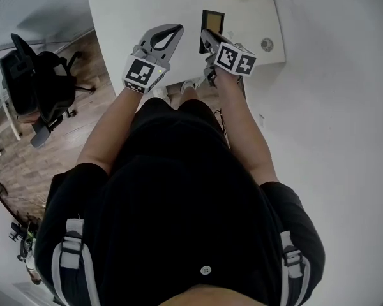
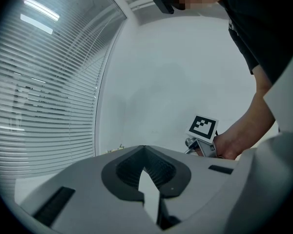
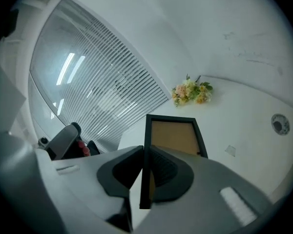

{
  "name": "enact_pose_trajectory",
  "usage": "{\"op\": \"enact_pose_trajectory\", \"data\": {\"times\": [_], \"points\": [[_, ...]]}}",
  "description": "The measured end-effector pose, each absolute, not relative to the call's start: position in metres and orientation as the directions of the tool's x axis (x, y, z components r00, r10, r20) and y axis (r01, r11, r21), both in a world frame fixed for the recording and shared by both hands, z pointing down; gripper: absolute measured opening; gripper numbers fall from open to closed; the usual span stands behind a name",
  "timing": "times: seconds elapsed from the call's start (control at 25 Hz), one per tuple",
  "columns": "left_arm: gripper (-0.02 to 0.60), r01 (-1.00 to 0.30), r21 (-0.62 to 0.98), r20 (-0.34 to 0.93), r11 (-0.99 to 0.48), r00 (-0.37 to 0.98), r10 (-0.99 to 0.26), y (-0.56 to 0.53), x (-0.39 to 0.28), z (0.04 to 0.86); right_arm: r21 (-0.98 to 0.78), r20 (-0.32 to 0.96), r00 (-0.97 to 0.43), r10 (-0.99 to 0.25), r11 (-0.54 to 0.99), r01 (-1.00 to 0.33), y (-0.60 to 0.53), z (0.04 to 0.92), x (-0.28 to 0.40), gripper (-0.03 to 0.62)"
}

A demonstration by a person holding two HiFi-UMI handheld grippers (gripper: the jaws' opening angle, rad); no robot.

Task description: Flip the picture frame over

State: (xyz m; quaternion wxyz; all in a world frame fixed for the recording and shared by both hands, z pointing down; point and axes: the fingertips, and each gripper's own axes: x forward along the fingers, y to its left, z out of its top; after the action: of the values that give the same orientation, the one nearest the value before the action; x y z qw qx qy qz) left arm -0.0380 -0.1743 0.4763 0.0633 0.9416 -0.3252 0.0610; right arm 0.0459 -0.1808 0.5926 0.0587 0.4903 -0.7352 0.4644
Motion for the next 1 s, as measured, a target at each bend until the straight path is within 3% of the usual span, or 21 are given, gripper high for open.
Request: {"op": "enact_pose_trajectory", "data": {"times": [0.56, 1.0], "points": [[0.007, -0.640, 0.107, 0.183, -0.761, 0.765, -0.618, -0.173, -0.039, 0.499, -0.905, 0.314, -0.749, -0.584, 0.054, -0.422, -0.172, 0.595, 0.031, 0.051], [0.007, -0.660, 0.122, 0.207, -0.741, 0.747, -0.631, -0.174, -0.040, 0.512, -0.984, 0.142, -0.836, -0.530, 0.014, -0.177, -0.169, 0.605, 0.026, 0.051]]}}
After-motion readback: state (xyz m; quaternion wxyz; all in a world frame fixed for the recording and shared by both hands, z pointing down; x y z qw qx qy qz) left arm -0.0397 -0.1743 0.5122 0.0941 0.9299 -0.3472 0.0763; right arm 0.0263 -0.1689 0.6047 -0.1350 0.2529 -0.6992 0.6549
